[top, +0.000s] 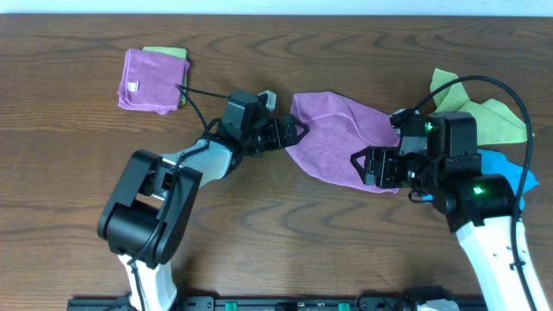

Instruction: Fold the cloth

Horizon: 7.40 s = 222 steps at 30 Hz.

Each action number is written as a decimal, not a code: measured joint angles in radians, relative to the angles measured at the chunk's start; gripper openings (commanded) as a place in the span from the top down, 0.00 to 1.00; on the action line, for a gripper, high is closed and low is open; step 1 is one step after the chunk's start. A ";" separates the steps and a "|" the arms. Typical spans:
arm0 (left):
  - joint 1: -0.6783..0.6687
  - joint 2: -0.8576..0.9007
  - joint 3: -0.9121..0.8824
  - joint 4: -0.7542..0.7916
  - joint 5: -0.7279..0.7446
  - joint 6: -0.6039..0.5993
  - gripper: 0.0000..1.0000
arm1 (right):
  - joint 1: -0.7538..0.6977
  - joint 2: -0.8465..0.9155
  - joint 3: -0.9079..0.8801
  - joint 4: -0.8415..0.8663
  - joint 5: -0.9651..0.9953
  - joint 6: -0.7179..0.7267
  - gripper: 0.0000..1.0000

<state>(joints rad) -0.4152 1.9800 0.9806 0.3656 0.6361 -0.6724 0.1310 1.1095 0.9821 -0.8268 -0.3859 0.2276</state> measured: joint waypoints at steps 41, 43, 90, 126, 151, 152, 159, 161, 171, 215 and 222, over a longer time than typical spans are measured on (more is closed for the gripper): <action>0.091 0.070 0.013 -0.314 0.390 0.154 0.65 | 0.000 -0.004 -0.251 0.031 0.068 0.102 0.24; 0.089 0.070 0.013 -0.314 0.404 0.157 0.64 | 0.000 -0.004 -0.251 0.032 0.068 0.102 0.24; 0.108 0.068 0.014 -0.669 0.469 0.443 0.94 | -0.071 0.219 -0.482 0.469 0.271 0.369 0.38; 0.249 -0.182 0.218 -0.164 0.247 0.107 0.94 | -0.071 0.426 0.131 0.672 0.202 0.180 0.99; 0.276 -0.160 0.289 -1.192 0.270 0.688 0.94 | -0.061 0.426 0.189 -0.074 0.159 0.083 0.98; 0.268 -0.160 0.283 -1.207 0.267 0.709 0.94 | -0.051 0.426 0.183 -0.081 0.163 0.082 0.98; 0.190 -0.160 0.113 -1.218 0.235 0.760 0.94 | 0.021 0.425 0.043 -0.082 0.185 0.083 0.99; 0.183 -0.160 0.064 -1.221 0.227 0.760 0.94 | 0.031 0.425 0.002 -0.084 0.186 0.083 0.99; 0.183 -0.160 0.012 -1.217 0.209 0.781 0.94 | 0.032 0.388 -0.061 -0.092 0.235 0.083 0.91; 0.184 -0.158 0.011 -1.144 0.228 0.782 0.94 | 0.348 0.737 -0.069 0.918 -0.086 0.438 0.54; 0.184 -0.158 0.011 -1.143 0.244 0.782 0.94 | 0.349 0.759 -0.066 0.966 -0.051 0.450 0.56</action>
<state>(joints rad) -0.2310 1.8217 0.9916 -0.7776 0.8803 0.1093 0.4805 1.8683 0.9157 0.1390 -0.4370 0.6777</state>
